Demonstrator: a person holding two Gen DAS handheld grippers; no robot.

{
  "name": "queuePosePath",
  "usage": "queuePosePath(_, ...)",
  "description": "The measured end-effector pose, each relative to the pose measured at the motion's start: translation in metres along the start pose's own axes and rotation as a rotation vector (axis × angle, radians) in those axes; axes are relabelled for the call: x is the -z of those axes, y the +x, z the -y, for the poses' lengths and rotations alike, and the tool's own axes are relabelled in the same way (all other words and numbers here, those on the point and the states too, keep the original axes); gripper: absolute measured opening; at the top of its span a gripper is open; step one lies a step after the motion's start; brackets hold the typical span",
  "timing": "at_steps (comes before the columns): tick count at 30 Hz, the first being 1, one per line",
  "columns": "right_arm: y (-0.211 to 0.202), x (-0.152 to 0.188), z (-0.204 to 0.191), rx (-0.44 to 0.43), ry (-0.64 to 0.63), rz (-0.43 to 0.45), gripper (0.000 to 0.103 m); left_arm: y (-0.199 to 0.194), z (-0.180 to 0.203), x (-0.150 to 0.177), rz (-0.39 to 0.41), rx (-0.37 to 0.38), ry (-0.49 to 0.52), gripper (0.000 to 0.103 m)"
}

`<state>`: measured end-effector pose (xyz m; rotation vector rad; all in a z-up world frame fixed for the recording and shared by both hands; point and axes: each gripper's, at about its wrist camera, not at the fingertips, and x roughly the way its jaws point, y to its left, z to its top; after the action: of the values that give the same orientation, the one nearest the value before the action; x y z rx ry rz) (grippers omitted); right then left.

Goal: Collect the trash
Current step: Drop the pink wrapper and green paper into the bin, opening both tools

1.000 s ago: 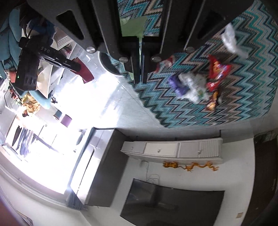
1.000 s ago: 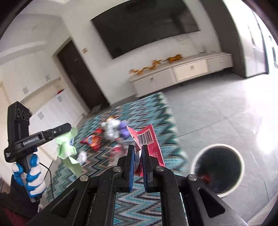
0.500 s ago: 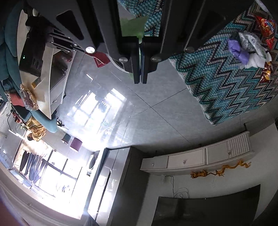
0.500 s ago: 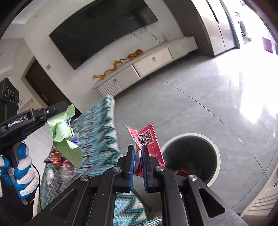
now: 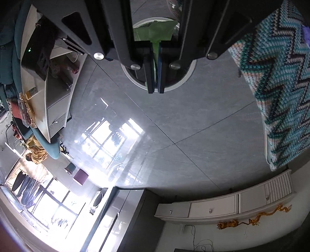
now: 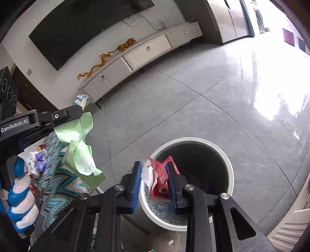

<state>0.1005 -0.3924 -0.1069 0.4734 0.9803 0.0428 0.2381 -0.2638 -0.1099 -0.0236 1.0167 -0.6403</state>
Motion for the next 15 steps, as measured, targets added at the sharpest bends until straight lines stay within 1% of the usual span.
queuePosePath(2, 0.001, 0.002, 0.006, 0.02, 0.009, -0.004, 0.031, 0.011, 0.0, 0.001, -0.031, 0.028, -0.015, 0.004)
queuePosePath(3, 0.0, 0.003, 0.008, 0.027, 0.014, -0.003, 0.032, 0.014, 0.0, 0.002, -0.039, 0.029, -0.018, 0.004)
queuePosePath(6, -0.007, 0.008, 0.012, 0.042, 0.024, 0.003, 0.039, 0.018, -0.001, 0.004, -0.058, 0.042, -0.024, 0.005)
queuePosePath(8, -0.015, 0.011, 0.013, 0.048, 0.028, 0.012, 0.04, 0.015, -0.001, 0.004, -0.063, 0.046, -0.024, 0.013)
queuePosePath(10, -0.024, 0.012, 0.012, 0.048, 0.031, 0.027, 0.041, 0.007, -0.001, 0.006, -0.045, 0.04, -0.026, 0.036)
queuePosePath(11, -0.031, 0.013, 0.01, 0.046, 0.031, 0.04, 0.041, -0.001, -0.003, 0.008, -0.031, 0.037, -0.026, 0.038)
queuePosePath(15, -0.061, 0.013, 0.007, 0.031, 0.023, 0.093, 0.045, -0.029, 0.004, 0.01, 0.013, 0.036, -0.012, 0.039)
